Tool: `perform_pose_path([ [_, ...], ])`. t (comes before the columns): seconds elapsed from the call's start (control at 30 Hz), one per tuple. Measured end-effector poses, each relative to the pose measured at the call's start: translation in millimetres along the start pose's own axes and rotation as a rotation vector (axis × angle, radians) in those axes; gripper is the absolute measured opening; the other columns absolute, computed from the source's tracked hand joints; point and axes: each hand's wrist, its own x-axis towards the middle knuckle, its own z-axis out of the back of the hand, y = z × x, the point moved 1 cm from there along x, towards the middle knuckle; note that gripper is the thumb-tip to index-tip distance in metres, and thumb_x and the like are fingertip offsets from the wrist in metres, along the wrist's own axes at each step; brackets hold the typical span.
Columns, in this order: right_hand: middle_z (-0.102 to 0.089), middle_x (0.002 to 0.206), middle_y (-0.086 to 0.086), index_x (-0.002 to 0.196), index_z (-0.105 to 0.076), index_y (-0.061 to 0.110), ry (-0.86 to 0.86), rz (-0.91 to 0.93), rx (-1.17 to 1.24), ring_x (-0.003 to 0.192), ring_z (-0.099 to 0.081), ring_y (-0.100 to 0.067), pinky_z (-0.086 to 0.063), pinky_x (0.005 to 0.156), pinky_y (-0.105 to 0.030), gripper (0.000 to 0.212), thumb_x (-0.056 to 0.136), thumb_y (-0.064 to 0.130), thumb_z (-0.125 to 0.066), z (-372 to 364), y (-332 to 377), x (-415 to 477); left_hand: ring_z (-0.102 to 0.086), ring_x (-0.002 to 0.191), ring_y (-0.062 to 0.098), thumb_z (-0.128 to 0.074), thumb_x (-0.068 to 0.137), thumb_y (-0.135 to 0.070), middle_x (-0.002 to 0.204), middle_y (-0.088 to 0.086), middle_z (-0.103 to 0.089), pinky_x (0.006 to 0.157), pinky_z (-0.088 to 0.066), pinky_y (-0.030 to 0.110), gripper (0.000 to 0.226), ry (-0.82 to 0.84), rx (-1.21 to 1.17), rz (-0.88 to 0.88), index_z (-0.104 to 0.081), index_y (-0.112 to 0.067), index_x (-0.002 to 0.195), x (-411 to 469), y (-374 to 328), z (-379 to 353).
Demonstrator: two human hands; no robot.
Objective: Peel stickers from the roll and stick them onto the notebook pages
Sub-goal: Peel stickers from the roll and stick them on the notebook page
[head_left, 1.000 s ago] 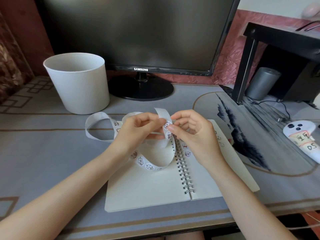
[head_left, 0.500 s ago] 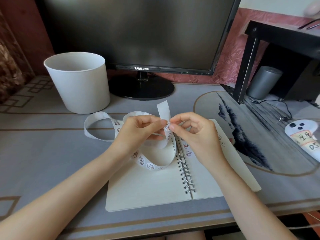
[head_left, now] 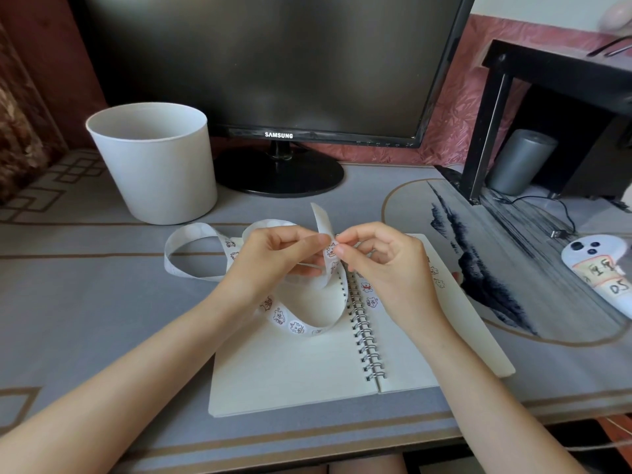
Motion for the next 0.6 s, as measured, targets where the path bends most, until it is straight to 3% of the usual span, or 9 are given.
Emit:
perform_pose_path([
  [0.1,-0.069,0.072,0.012,0.079,-0.069,0.022,0.0,0.027,-0.064,0.062,-0.058,-0.007,-0.045,0.057,-0.032,0.014,0.079,0.008,-0.073,0.6,-0.6,-0.4,-0.066,0.076,0.015,-0.065,0.086,-0.015,0.09,0.02,-0.071,0.071,-0.056,0.021,0.02,-0.016,0.002,0.015,-0.072,0.002,0.092,0.2,0.4,-0.5],
  [0.17,-0.065,0.069,0.015,0.079,-0.07,0.019,0.0,0.06,-0.113,0.055,-0.053,-0.002,-0.036,0.054,-0.015,0.011,0.08,0.008,-0.073,1.0,-0.2,-1.6,-0.067,0.071,0.013,-0.066,0.085,-0.015,0.084,0.016,-0.072,0.068,-0.056,0.019,0.019,-0.033,-0.009,0.027,-0.072,0.002,0.089,0.0,1.0,-0.9],
  [0.23,-0.061,0.068,0.014,0.08,-0.07,0.012,-0.005,0.112,-0.186,0.051,-0.051,0.001,-0.033,0.053,-0.008,0.007,0.08,0.006,-0.073,0.6,1.2,-3.0,-0.067,0.068,0.011,-0.067,0.084,-0.014,0.077,0.01,-0.072,0.066,-0.056,0.018,0.018,-0.044,-0.023,0.043,-0.072,0.002,0.086,-0.2,1.2,-1.5],
  [0.4,-0.066,0.076,0.01,0.078,-0.07,0.012,-0.017,0.164,-0.232,0.061,-0.055,-0.004,-0.034,0.057,-0.009,0.006,0.079,0.007,-0.073,-2.2,-0.1,-3.1,-0.066,0.069,0.014,-0.07,0.082,-0.018,0.078,0.015,-0.071,0.066,-0.056,0.02,0.021,-0.063,-0.026,0.05,-0.07,0.003,0.083,0.3,1.2,-0.6],
  [0.6,-0.063,0.075,0.01,0.077,-0.069,0.009,-0.012,0.222,-0.315,0.052,-0.05,0.003,-0.031,0.053,-0.007,0.005,0.079,0.006,-0.072,-3.5,4.3,-5.4,-0.067,0.069,0.016,-0.068,0.084,-0.017,0.085,0.023,-0.071,0.068,-0.057,0.022,0.021,-0.089,0.001,0.042,-0.069,0.003,0.079,0.0,2.9,-0.7],
])
